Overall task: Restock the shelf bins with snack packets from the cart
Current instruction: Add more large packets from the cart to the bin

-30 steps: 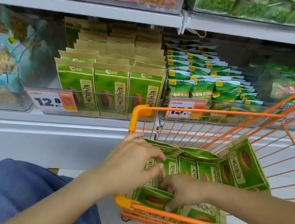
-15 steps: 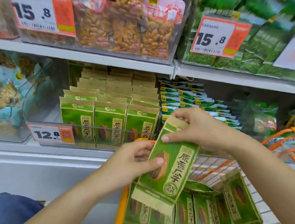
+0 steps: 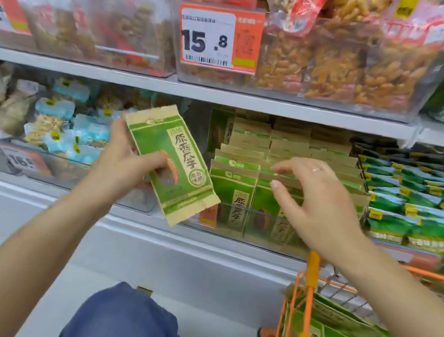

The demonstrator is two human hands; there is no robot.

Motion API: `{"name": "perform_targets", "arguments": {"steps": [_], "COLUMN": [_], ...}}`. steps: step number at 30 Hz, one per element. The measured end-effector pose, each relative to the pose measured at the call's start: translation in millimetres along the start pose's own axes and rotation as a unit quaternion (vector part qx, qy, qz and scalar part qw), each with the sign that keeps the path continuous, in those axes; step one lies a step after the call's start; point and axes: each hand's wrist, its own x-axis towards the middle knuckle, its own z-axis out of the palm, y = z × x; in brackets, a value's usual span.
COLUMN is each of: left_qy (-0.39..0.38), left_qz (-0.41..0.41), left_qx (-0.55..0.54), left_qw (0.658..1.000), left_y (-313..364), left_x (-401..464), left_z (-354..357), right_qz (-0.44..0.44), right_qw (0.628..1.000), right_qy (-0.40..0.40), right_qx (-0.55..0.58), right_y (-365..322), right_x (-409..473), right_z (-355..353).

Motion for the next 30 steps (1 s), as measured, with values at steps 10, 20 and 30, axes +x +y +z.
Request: {"name": "perform_targets", "arguments": {"steps": [10,20,30], "left_qy": [-0.067,0.083,0.041], "left_qz": [0.06,0.013,-0.022], "left_qx": [0.51,0.391,0.394], "left_qw": [0.856,0.916,0.918], "left_y": [10,-51,-52], "left_x": [121,178,186], "left_z": [51,120,121], "right_qz": [-0.049,-0.08,-0.096], "right_qw": [0.982,0.975,0.973], "right_qy": [-0.009,0.035,0.076], "right_qx": [-0.182,-0.204,-0.196], "right_y": [6,10,16], "right_x": [43,43,43], "right_z": [40,47,55]}}
